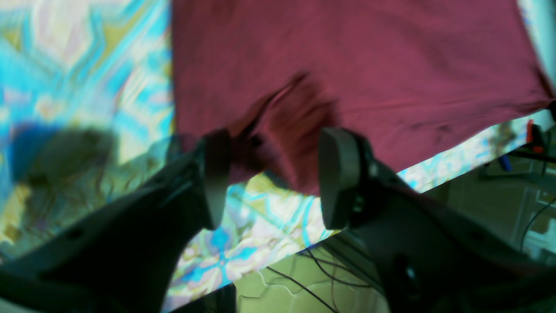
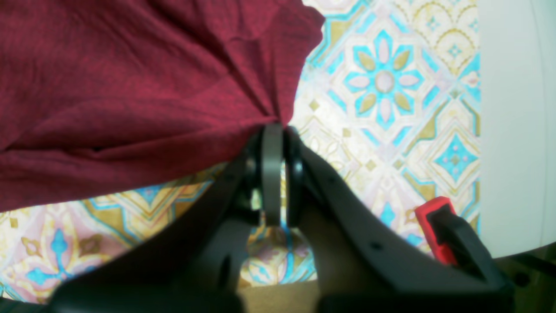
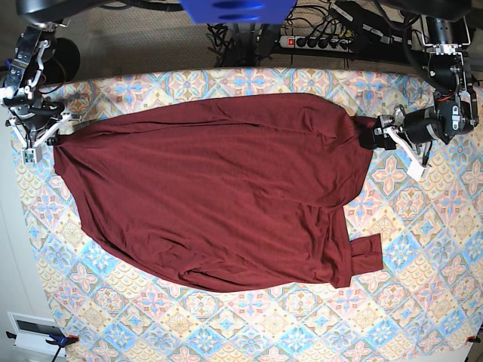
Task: Layout the t-shirt on the table in an organized manner, then fold the t-shirt properly
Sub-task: 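Regrasp the shirt edge with the left gripper and pull it taut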
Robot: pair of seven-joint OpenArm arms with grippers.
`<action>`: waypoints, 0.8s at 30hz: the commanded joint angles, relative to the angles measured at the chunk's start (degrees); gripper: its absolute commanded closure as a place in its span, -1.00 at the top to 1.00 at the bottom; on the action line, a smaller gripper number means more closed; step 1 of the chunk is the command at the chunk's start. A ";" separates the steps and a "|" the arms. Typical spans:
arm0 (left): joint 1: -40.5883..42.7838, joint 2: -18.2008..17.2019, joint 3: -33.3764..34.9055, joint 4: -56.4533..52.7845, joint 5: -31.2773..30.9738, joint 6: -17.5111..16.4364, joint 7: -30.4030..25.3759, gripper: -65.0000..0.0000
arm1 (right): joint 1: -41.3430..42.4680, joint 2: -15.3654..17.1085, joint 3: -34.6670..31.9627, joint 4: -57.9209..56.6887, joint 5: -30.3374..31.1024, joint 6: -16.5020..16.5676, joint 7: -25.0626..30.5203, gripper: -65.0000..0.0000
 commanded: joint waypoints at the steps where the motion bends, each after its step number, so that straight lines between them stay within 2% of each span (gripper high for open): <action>1: -1.38 -0.26 0.29 -0.29 -1.88 -0.36 -0.94 0.01 | 0.38 1.33 0.74 0.82 0.01 -0.11 1.11 -1.00; 6: -4.72 1.68 5.74 -3.80 4.54 -0.36 -0.94 0.02 | 0.38 1.33 0.74 1.25 0.01 -0.11 1.11 -1.00; 8: -5.42 3.35 8.11 -3.80 6.21 -0.36 -0.94 0.02 | 0.38 1.33 0.74 1.25 0.01 -0.11 1.11 -1.00; 14: -5.69 4.67 13.12 -3.80 9.02 -0.36 -0.94 -0.01 | 0.38 1.33 0.74 1.43 0.01 -0.11 1.11 -1.00; 17: -5.60 4.67 14.53 -3.45 7.62 -0.44 -0.94 -0.27 | 0.38 1.33 0.74 1.43 0.01 -0.11 1.11 -1.00; 21: -5.69 4.76 14.09 -3.01 4.28 -0.53 -1.02 -0.94 | 0.38 1.33 0.74 1.43 0.01 -0.11 1.11 -1.00; 22: -5.69 4.76 14.09 -2.57 2.87 -0.53 -1.02 -1.00 | 0.38 1.33 0.74 1.17 0.01 -0.11 1.11 -1.00; 24: -5.34 4.49 14.09 -0.02 -1.79 -0.62 -0.94 -0.98 | 0.38 1.33 0.74 0.82 0.01 -0.11 1.11 -1.00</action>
